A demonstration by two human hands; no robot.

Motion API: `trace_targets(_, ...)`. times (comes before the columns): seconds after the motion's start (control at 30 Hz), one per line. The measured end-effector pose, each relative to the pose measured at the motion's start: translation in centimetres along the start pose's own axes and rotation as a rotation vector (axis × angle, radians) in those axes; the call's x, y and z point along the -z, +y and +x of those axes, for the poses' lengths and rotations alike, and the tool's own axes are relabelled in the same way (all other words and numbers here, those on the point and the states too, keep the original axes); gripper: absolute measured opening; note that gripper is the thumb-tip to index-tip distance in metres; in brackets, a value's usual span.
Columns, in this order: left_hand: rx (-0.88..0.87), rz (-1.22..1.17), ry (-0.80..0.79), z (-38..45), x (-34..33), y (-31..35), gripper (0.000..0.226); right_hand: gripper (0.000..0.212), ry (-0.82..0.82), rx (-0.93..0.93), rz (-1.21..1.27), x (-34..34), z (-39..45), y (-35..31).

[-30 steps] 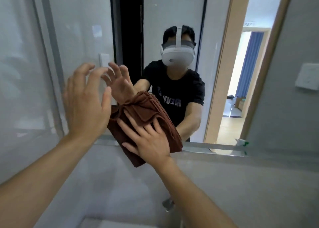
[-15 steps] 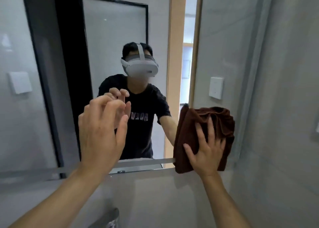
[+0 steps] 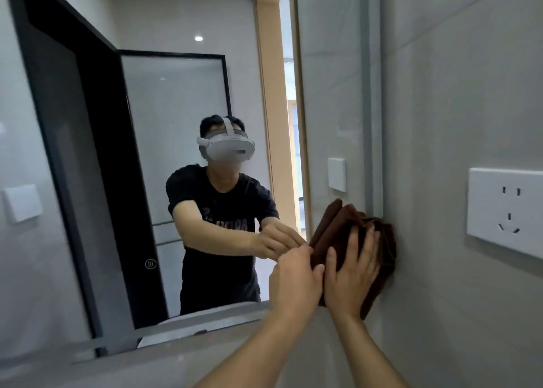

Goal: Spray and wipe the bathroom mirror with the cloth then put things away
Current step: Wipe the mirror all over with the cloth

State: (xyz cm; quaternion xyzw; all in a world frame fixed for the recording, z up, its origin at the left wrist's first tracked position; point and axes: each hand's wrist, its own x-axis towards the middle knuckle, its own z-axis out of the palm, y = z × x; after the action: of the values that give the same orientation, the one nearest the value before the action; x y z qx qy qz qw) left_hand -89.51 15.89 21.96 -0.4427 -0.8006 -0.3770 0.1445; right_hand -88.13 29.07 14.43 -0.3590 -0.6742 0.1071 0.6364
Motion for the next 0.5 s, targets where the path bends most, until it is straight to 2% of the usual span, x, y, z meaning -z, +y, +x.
trace_targets(0.2,0.097,-0.006,0.063,0.8,-1.0,1.3,0.009,0.063,-0.048,0.024,-0.001,2.2,0.6,-0.6)
trace_targets(0.33,-0.019,0.128,0.089,0.7,1.6,1.7,0.01,0.07,-0.112,0.009,-0.018,5.0,1.7,-2.2)
trace_targets(0.5,-0.205,0.27,0.152,1.5,9.6,1.4,0.014,0.082,-0.208,0.074,0.134,7.2,3.0,-9.2)
